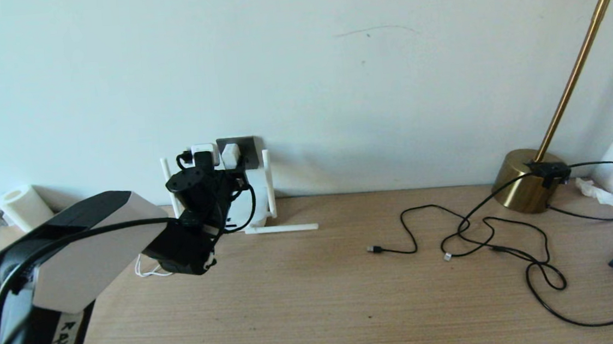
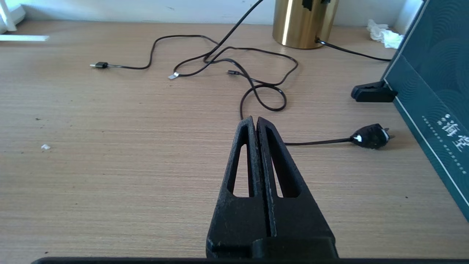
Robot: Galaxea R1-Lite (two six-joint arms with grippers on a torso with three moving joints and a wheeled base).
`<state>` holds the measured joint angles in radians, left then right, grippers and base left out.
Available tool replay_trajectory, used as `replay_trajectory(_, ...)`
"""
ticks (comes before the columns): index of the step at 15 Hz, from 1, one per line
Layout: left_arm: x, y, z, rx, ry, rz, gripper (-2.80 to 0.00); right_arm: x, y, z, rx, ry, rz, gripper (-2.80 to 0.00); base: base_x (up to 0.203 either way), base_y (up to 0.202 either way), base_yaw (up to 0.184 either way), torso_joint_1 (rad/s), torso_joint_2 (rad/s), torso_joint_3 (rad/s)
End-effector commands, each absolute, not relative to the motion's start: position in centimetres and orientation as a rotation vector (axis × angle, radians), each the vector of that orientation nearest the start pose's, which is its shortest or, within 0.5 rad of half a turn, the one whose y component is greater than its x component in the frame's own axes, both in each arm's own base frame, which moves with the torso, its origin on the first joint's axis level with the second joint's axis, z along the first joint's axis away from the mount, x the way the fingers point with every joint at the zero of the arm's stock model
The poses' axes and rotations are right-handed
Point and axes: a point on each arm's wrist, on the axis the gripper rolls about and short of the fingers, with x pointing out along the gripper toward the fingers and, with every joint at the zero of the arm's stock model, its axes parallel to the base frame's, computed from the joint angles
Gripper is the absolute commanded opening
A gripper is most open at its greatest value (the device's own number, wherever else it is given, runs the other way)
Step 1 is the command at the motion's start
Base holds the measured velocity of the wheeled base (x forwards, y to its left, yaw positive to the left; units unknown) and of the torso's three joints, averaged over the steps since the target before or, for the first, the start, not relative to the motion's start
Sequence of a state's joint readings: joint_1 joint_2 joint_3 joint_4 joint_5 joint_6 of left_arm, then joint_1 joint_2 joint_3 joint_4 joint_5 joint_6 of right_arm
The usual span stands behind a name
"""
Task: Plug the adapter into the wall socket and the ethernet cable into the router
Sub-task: Plug plug into socket
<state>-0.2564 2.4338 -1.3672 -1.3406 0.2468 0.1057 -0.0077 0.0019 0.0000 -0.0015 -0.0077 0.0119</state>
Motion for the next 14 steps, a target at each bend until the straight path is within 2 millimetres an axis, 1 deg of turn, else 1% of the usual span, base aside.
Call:
replay_trajectory(1, 46.1, -11.7, 11.0, 0.033, -0.28, 0.001, 0.0, -2.3, 0.0, 7.6, 0.012, 0.0, -0.015, -2.8, 0.0, 0.0, 0.0, 0.0, 0.0, 0.0)
replay_trajectory(3, 45.6, -12.0, 11.3, 0.032, -0.279, -0.008, 0.0, -2.3, 0.0, 7.6, 0.012, 0.0, -0.015, -2.8, 0.0, 0.0, 0.0, 0.0, 0.0, 0.0)
replay_trajectory(5, 44.6, -12.7, 11.7, 0.03, -0.269, -0.03, 0.0, -2.3, 0.0, 7.6, 0.012, 0.0, -0.015, -2.8, 0.0, 0.0, 0.0, 0.0, 0.0, 0.0)
replay_trajectory(7, 43.5, -13.9, 12.2, 0.014, -0.272, -0.062, 0.0, -2.3, 0.0, 7.6, 0.012, 0.0, -0.015, -2.8, 0.0, 0.0, 0.0, 0.0, 0.0, 0.0)
replay_trajectory(9, 42.5, -14.3, 12.7, 0.012, -0.268, -0.076, 0.0, -2.3, 0.0, 7.6, 0.012, 0.0, -0.015, -2.8, 0.0, 0.0, 0.0, 0.0, 0.0, 0.0)
replay_trajectory(11, 41.7, -14.0, 13.8, 0.014, -0.278, -0.072, 0.0, -2.3, 0.0, 7.6, 0.012, 0.0, -0.015, -2.8, 0.0, 0.0, 0.0, 0.0, 0.0, 0.0)
replay_trajectory(14, 39.6, -12.9, 17.0, 0.02, -0.318, -0.064, 0.0, -2.3, 0.0, 7.6, 0.012, 0.0, -0.015, -2.8, 0.0, 0.0, 0.0, 0.0, 0.0, 0.0)
